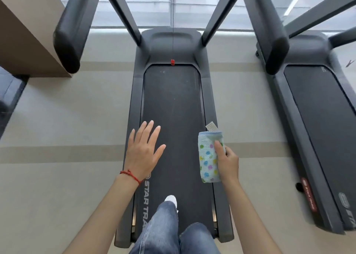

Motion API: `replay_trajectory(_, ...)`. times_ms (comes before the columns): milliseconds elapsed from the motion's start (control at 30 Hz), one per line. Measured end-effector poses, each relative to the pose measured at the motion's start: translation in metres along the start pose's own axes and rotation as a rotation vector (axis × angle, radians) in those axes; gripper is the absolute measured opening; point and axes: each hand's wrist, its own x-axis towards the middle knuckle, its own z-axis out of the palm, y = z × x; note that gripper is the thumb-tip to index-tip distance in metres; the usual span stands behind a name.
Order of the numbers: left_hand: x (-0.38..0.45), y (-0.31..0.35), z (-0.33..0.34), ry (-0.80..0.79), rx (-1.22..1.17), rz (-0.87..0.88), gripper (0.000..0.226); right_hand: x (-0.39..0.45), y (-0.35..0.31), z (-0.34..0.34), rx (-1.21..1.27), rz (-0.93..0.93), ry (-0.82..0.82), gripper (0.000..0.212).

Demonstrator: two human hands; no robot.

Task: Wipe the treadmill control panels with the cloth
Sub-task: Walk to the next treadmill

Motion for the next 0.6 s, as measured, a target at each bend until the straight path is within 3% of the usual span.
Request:
replay_trajectory(300, 0.077, -0.009, -0.024, 0.03, -0.008, 0.002, 0.055, 0.04, -0.077, 0.009, 0.003, -0.054, 0.021, 0.029)
replay_trajectory(600, 0.193, -0.022, -0.022, 0.082, 0.009, -0.027, 0.055, 0.134, -0.156, 0.032, 0.018, -0.129, -0.028, 0.03)
